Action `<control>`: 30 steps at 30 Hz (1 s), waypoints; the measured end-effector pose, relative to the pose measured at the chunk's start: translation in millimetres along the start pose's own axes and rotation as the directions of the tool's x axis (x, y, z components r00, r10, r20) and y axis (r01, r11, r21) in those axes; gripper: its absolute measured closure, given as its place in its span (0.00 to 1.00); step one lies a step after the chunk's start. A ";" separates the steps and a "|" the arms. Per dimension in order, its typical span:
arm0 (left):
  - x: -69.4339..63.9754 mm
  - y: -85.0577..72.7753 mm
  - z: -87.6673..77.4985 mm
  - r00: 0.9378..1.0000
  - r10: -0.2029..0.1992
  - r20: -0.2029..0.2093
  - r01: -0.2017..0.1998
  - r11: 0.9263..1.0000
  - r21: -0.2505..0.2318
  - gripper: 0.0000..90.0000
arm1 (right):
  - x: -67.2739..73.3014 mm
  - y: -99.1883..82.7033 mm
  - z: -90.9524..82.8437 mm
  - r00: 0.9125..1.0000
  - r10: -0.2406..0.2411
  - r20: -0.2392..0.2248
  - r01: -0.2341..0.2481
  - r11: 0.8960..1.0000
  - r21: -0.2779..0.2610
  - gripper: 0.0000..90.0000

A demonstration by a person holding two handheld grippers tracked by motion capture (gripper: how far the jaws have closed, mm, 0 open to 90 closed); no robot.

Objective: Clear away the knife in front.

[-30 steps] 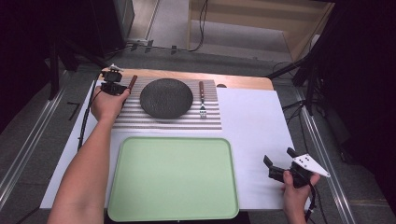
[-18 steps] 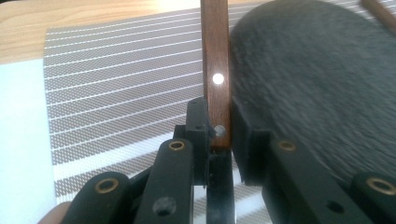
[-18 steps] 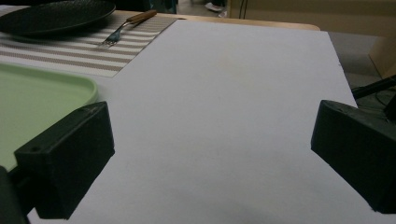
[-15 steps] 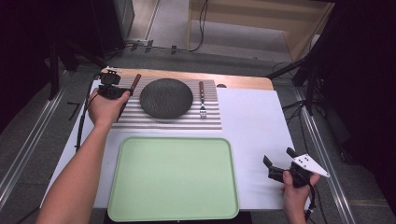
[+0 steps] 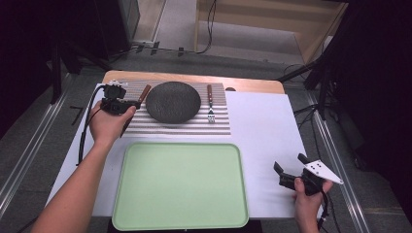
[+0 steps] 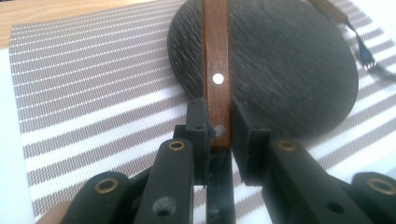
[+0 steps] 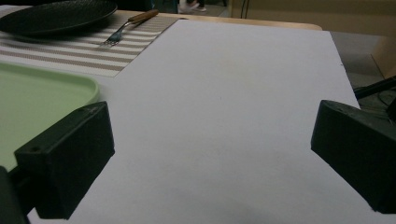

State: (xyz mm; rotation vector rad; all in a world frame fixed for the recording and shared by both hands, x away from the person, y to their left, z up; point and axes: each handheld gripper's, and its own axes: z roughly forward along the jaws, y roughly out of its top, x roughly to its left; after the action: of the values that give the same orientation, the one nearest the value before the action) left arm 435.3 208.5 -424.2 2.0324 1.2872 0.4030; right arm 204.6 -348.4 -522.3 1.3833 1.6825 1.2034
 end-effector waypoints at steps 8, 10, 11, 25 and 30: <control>-12.5 -18.3 -12.5 0.999 0.026 0.030 -0.025 1.000 -0.013 0.86 | 0.1 -0.1 0.0 1.000 -0.001 0.000 0.001 1.000 -0.002 0.00; -16.5 -22.7 -16.6 0.999 0.035 0.034 -0.035 0.999 -0.016 0.86 | 0.0 -0.1 0.0 1.000 -0.001 -0.001 0.001 1.000 -0.002 0.00; -18.4 -24.9 -18.4 0.998 0.041 0.036 -0.041 0.999 -0.015 0.86 | 0.1 -0.1 0.1 1.000 -0.002 -0.001 0.002 1.000 -0.001 0.00; -43.2 -58.0 -34.1 0.993 0.089 0.075 -0.087 0.996 -0.025 0.86 | 0.1 -0.1 0.2 1.000 -0.006 -0.004 0.006 1.000 -0.002 0.00; -54.8 -68.9 -39.8 0.991 0.113 0.073 -0.111 0.993 -0.031 0.86 | -0.1 -0.1 0.3 1.000 -0.009 -0.005 0.009 1.000 -0.003 0.00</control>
State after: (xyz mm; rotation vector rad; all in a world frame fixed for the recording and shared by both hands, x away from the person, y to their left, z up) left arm 340.8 194.2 -438.1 2.0833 1.1209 0.3902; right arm 204.8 -348.4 -522.6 1.3708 1.6877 1.2046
